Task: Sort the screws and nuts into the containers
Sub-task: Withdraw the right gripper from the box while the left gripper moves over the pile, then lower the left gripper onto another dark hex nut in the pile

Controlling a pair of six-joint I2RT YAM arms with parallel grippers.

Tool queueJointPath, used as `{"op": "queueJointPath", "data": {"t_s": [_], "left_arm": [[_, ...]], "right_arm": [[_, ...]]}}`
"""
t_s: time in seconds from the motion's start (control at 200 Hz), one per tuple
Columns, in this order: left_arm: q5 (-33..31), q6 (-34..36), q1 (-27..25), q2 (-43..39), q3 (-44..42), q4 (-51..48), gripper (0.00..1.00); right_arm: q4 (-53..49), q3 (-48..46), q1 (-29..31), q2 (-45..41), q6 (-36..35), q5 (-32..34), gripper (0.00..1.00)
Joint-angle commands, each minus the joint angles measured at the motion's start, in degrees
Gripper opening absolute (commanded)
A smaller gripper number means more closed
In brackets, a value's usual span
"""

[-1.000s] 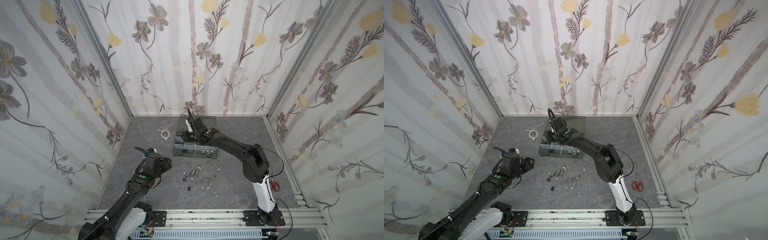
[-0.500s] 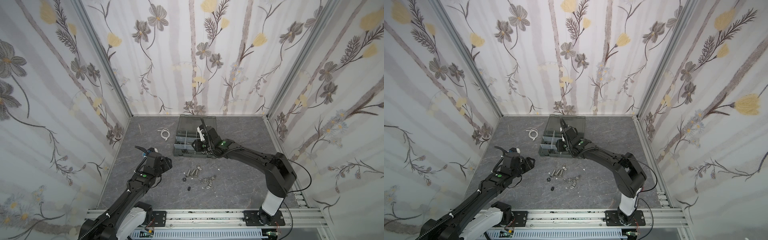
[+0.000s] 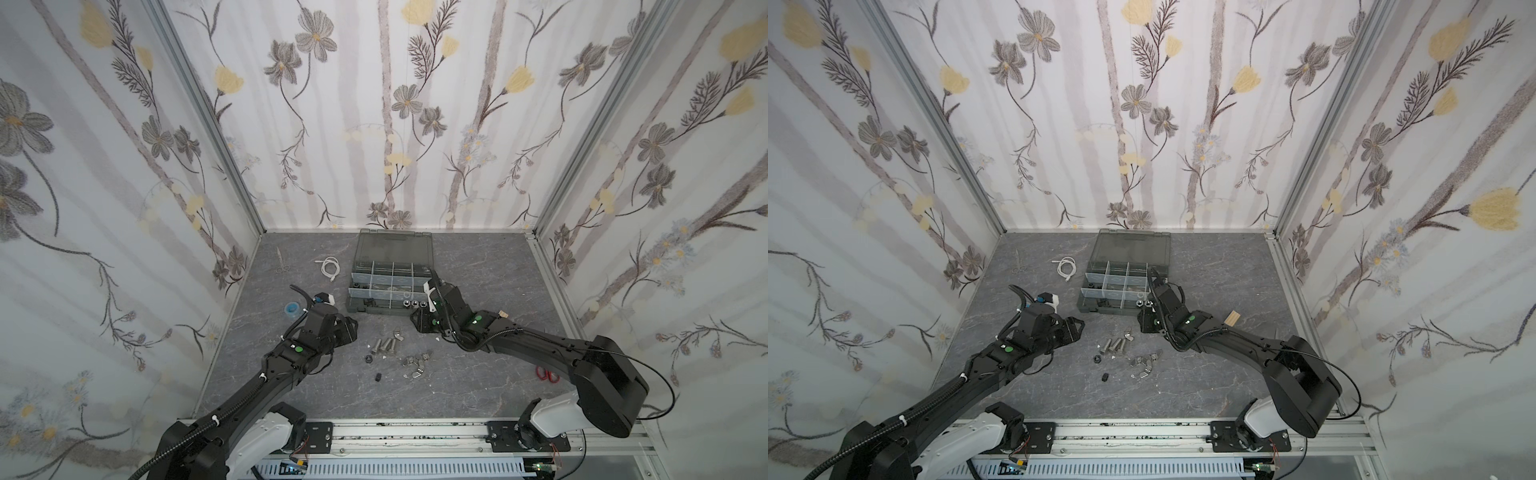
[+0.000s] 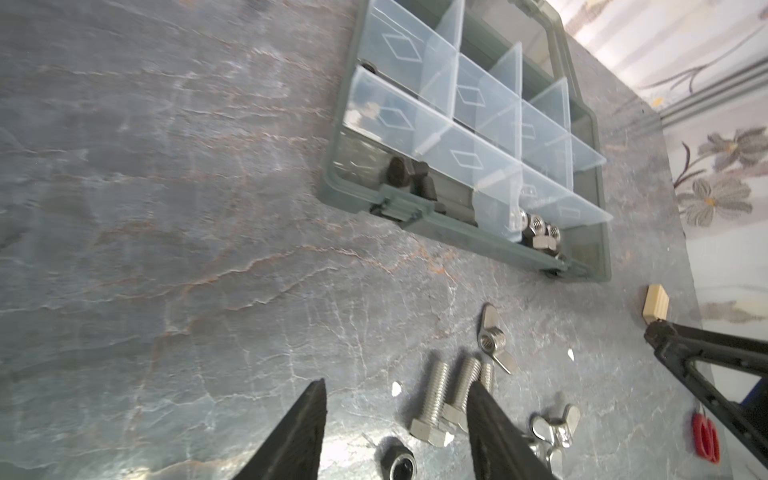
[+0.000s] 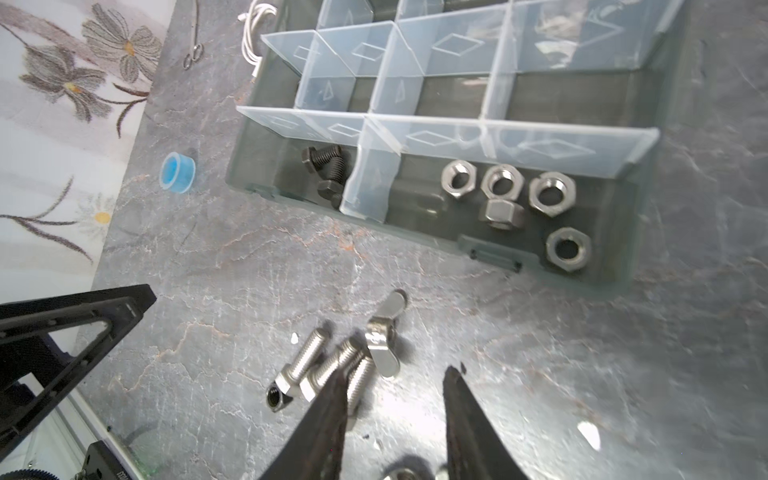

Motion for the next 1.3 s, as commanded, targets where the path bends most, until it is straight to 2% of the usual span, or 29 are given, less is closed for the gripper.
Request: {"op": "queueJointPath", "data": {"t_s": [0.0,0.335,0.575,0.799,1.294], "left_arm": [[-3.4,0.83,-4.68,1.58,1.12,-0.38,0.57],[-9.31,0.63,-20.8,6.37,5.9,-9.06,0.55],[-8.79,-3.79,-28.14,10.55,5.3,-9.74,0.53],[-7.21,-4.88,-31.09,12.71,4.65,-9.71,0.5],[-7.25,-5.34,-31.98,18.8,4.28,-9.6,0.42]], "right_arm": [[3.98,-2.75,0.01,-3.83,3.81,3.55,0.4],[3.06,-11.32,-0.6,-12.01,7.12,8.02,0.41],[3.08,-14.22,-1.22,-14.9,8.32,8.87,0.41],[3.25,-15.48,-1.34,-15.66,8.74,9.04,0.41],[4.24,-17.33,-1.55,-15.84,9.65,8.87,0.41]]}}
